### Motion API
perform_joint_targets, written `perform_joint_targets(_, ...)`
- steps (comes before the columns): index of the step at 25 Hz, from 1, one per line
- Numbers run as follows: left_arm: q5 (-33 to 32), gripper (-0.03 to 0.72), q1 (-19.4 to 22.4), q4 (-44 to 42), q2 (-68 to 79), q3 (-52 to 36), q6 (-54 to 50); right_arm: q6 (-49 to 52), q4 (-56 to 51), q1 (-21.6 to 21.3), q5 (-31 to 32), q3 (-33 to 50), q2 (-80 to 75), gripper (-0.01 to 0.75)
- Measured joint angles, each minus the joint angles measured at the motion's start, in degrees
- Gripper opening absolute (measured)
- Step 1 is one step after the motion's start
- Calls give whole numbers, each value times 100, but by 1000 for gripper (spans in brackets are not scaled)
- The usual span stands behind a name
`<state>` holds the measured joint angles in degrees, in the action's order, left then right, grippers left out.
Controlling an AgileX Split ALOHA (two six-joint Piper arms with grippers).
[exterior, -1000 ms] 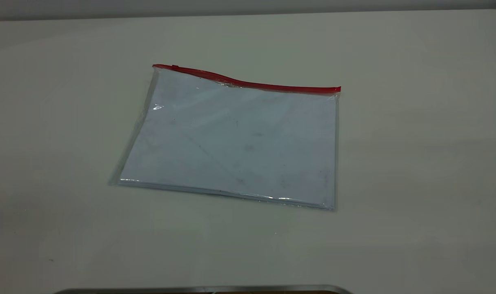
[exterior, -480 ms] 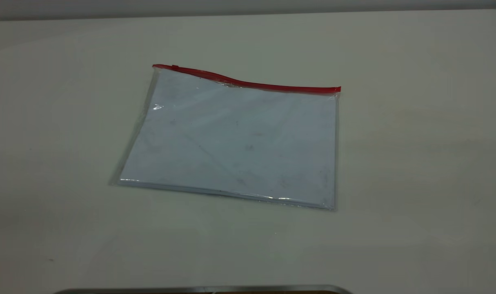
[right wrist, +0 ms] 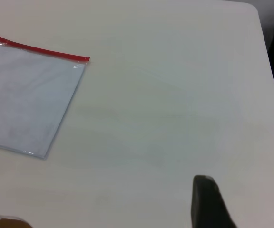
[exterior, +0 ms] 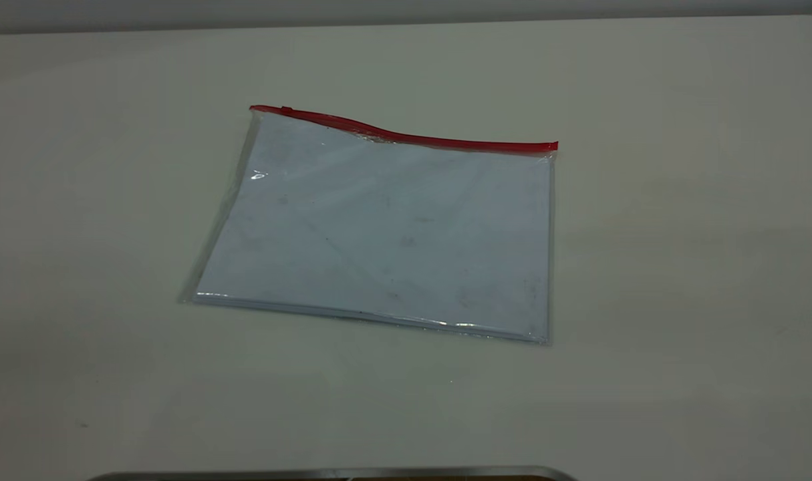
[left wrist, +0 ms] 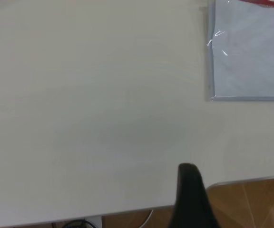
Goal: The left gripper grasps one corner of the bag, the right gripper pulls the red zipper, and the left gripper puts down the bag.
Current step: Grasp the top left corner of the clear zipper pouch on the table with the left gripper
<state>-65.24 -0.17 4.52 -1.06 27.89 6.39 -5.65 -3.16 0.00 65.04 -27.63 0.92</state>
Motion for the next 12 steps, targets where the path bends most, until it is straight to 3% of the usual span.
perform_joint_targets(12, 105, 577, 0, 0, 179, 90, 0, 4, -54, 0, -26, 0, 0, 399)
